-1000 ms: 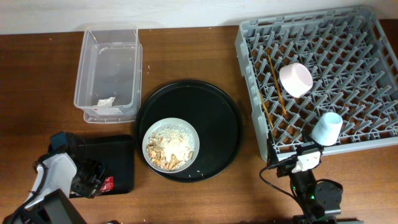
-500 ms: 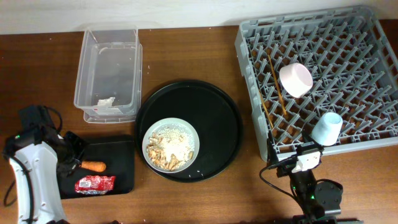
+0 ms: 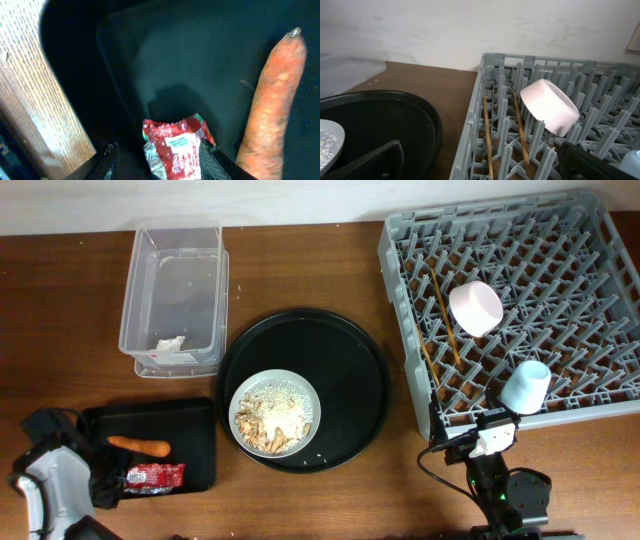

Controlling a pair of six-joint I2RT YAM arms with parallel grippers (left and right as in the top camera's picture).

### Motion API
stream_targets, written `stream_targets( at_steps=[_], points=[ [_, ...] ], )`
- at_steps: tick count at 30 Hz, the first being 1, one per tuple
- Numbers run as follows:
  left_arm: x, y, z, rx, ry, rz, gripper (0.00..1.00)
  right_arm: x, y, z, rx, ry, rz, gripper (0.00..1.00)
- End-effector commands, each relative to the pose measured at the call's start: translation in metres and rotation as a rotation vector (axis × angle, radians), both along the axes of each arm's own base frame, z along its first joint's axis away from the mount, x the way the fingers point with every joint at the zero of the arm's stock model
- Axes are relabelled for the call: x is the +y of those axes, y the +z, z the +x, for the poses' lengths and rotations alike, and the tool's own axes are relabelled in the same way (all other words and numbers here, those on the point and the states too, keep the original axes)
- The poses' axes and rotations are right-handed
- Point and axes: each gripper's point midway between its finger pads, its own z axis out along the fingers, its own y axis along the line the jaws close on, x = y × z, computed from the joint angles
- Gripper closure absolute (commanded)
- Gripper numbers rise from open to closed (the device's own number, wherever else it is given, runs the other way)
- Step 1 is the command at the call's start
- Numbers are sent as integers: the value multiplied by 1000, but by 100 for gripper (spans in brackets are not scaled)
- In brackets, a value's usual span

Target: Sort waste into correct bins and load items into the dishwasher rack

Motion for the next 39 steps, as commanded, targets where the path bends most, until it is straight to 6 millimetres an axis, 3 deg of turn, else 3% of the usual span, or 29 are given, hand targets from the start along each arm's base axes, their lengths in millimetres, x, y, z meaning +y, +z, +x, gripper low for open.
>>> stream_targets(
  at_steps=[1,3,6,10,12,16,19,21,22,29,33,39],
  points=[
    [3,-4,4,-35,21,10,50,0,-2,0,3,1,8,2],
    [4,-10,5,-52,22,22,51,0,-2,0,4,1,7,2],
    [-9,-20,0,-52,41,-30,51,0,-2,0,4,1,8,2],
    [-17,-22,2,-69,38,-69,51,0,-2,0,4,1,7,2],
    [-17,-22,3,-76,37,-72,58,0,-2,0,4,1,8,2],
    [-16,-22,4,-81,36,-66,91,0,-2,0,4,1,8,2],
    [-16,-22,4,-82,36,-67,99,0,-2,0,4,1,8,2],
    [-19,-22,7,-95,34,-83,99,0,-2,0,4,1,8,2],
    [-24,-21,12,-122,19,-113,99,0,-2,0,4,1,8,2],
    [-59,-11,32,-170,-235,-214,66,0,-2,0,4,1,8,2],
    [-70,-11,30,-111,-307,-199,45,0,-2,0,4,1,8,2],
    [-67,-14,26,-76,-319,-166,45,0,-2,0,3,1,8,2]
  ],
)
